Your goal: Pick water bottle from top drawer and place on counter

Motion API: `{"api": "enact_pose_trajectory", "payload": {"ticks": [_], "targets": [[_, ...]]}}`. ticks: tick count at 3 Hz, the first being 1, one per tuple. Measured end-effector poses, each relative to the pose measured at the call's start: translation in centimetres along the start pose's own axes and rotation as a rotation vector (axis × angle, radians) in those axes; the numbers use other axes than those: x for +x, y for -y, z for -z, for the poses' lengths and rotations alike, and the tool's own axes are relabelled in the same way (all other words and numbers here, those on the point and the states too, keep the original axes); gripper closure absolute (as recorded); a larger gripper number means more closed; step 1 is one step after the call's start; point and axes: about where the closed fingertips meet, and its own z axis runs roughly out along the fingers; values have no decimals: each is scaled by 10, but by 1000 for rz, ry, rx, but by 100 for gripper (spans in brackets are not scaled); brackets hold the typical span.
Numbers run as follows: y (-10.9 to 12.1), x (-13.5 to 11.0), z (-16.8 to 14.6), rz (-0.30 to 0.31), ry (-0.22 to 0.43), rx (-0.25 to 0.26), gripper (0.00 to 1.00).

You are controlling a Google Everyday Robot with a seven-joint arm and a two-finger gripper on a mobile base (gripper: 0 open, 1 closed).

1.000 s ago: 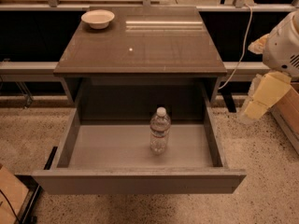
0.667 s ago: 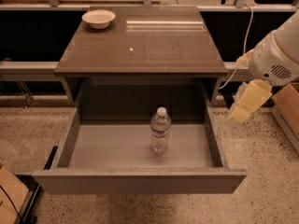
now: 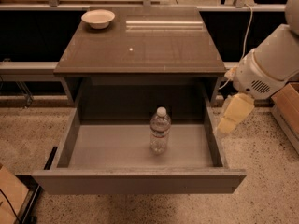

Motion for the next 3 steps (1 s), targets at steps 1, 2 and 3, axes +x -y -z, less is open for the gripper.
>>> {"api": "enact_pose_trajectory", "payload": {"ticks": [1, 2, 3], "targets": [[-10, -5, -57, -8, 11, -37, 0], [-10, -12, -107, -31, 51, -64, 0], [-1, -32, -162, -25, 119, -124, 0]]}}
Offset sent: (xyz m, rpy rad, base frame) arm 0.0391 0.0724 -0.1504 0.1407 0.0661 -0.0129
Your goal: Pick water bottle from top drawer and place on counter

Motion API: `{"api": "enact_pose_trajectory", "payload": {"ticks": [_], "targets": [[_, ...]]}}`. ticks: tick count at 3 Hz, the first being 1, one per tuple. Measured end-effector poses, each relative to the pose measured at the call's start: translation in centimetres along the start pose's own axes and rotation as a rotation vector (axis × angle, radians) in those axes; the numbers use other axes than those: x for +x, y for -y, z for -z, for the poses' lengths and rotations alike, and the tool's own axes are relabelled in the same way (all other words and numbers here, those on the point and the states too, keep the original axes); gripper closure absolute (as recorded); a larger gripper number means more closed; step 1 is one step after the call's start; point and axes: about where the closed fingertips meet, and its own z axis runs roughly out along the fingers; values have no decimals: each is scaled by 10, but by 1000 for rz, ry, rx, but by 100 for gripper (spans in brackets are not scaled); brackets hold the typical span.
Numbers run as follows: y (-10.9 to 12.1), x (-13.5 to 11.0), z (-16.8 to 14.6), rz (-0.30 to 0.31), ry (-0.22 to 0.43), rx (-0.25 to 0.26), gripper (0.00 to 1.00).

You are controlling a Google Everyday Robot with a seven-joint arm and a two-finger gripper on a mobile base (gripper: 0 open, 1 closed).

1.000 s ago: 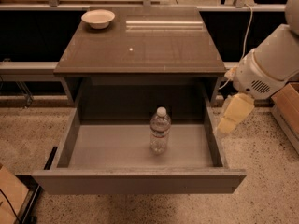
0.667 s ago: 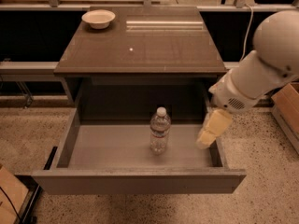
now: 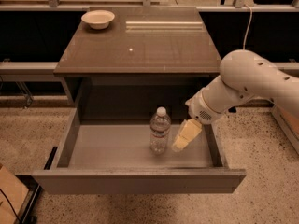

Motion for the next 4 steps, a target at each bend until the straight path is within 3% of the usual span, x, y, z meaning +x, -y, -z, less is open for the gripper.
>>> {"api": "enact_pose_trajectory", "payload": {"ticks": [2, 4], "targets": [[6, -24, -63, -26, 133, -122, 0], [0, -54, -74, -25, 302, -207, 41]]}}
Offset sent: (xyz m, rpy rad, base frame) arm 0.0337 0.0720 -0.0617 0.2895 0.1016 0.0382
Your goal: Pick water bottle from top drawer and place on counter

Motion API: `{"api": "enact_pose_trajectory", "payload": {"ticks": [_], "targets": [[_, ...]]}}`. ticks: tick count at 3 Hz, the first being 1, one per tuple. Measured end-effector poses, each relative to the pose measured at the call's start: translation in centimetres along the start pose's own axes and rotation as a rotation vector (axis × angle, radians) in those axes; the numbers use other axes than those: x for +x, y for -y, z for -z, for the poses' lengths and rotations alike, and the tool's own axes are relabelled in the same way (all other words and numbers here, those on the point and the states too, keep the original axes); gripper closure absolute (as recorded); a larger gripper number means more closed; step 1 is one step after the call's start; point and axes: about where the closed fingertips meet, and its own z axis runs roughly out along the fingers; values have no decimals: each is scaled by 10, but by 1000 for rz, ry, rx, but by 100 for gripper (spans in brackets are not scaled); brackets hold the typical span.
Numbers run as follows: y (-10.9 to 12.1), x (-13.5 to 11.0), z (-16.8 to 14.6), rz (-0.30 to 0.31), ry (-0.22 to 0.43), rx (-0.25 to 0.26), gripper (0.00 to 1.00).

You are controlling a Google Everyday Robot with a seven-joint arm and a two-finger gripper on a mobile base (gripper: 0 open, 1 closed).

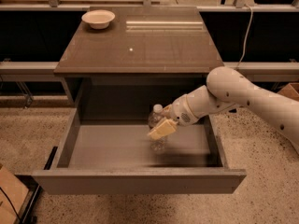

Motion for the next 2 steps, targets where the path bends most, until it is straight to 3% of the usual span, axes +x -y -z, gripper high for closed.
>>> {"api": "enact_pose_trajectory", "payload": {"ticks": [1, 2], "targets": [[-7, -15, 14, 1, 57, -9, 66], [-12, -32, 47, 4, 84, 1, 88]]}}
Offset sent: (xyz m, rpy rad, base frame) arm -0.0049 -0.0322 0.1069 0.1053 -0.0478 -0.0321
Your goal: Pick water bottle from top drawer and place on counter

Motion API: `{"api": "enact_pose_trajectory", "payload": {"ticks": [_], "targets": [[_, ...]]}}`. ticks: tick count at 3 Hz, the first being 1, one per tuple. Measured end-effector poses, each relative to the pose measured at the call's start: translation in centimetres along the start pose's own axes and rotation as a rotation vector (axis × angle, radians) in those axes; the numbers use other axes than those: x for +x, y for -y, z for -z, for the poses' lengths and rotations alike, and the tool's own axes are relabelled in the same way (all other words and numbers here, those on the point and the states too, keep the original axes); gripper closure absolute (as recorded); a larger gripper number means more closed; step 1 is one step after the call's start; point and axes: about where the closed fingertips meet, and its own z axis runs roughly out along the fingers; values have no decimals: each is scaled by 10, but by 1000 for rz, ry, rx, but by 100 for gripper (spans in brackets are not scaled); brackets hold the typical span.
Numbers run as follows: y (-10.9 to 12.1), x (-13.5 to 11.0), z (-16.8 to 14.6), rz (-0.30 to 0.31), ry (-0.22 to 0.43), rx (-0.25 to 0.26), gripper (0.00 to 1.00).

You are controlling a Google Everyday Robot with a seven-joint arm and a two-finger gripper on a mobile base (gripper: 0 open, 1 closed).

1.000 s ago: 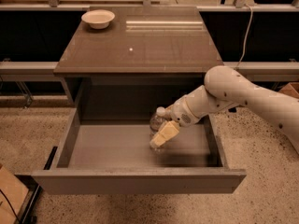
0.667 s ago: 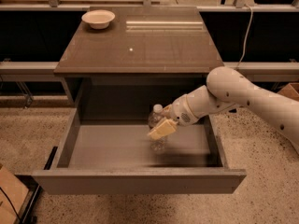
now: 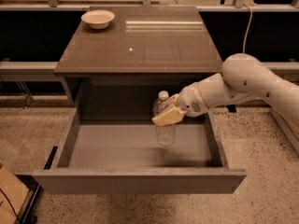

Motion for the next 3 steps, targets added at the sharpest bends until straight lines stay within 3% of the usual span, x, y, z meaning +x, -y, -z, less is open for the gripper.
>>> {"api": "enact_pose_trajectory", "payload": {"ticks": [1, 2, 3], "targets": [[3, -42, 54, 55, -39, 44, 100], [17, -95, 111, 116, -95, 130, 100], [40, -138, 141, 139, -138, 204, 100]]}}
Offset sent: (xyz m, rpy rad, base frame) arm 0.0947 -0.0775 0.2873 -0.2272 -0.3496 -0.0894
